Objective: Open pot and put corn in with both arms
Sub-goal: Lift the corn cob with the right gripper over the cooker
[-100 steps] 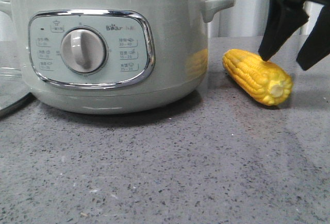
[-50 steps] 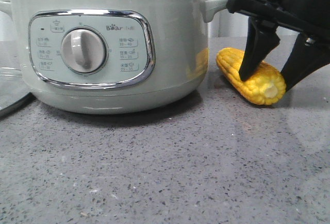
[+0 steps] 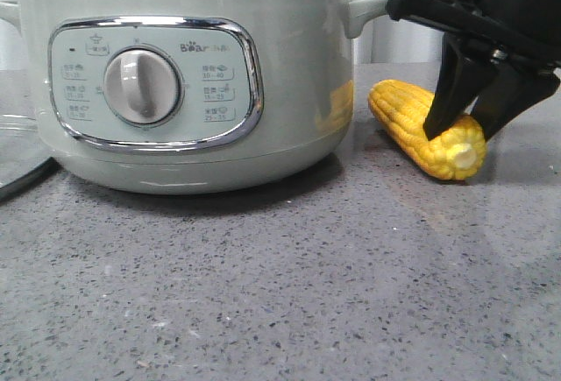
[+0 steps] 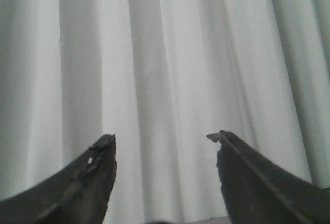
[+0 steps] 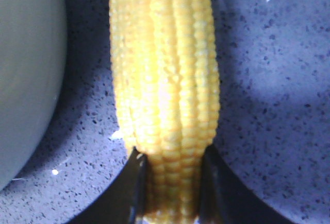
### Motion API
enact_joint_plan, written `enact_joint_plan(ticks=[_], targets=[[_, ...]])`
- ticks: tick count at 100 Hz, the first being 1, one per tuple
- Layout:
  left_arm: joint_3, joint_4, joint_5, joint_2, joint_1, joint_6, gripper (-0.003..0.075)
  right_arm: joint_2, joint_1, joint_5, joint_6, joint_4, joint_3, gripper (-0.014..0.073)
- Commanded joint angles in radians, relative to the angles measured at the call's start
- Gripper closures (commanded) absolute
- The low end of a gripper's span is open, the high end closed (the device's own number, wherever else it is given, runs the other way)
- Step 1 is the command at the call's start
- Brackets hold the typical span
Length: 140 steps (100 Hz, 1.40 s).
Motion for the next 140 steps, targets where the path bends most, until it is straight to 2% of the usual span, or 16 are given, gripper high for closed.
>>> enact_joint_plan(ticks=[1,30,46,65,76,103,114,128,133,140], targets=[[-0.035,-0.006,-0.064,0.001,-0.006,0.0,0.0332,-0.03,-0.016,0.064,0.023,-0.074,-0.02,0.0667],[-0.035,-0.006,-0.064,0.001,-0.006,0.0,0.0333,-0.157,-0.111,0.081,0.047,-0.103,-0.018,0.0667],[-0.035,-0.006,-0.064,0.001,-0.006,0.0,0.0333,-0.247,-0.105,0.035,0.015,-0.094,-0.018,0.0667],[-0.035,-0.006,-0.064,0.001,-0.006,0.0,0.0335,-0.328,-0.018,-0.072,0.015,-0.092,-0.028,0.0667],[-0.035,-0.006,-0.064,0.001,-0.006,0.0,0.0335,-0.351,0.037,-0.2,0.013,-0.017,-0.042,0.0667],[-0.035,-0.006,-0.064,0.001,-0.006,0.0,0.0335,-0.321,0.28,-0.41,-0.03,0.0,-0.104,0.0667],[-0.035,-0.006,-0.064,0.001,-0.006,0.0,0.0335,-0.273,0.357,-0.438,-0.059,-0.002,-0.137,0.0667],[-0.035,-0.006,-0.064,0.001,-0.006,0.0,0.0335,-0.204,0.387,-0.438,-0.062,-0.004,-0.176,0.0664],[-0.035,-0.006,-0.064,0.001,-0.006,0.0,0.0335,-0.187,0.39,-0.435,-0.071,-0.006,-0.18,0.0638],[-0.035,-0.006,-0.067,0.001,-0.006,0.0,0.0335,-0.17,0.39,-0.438,-0.076,-0.006,-0.18,0.0561]])
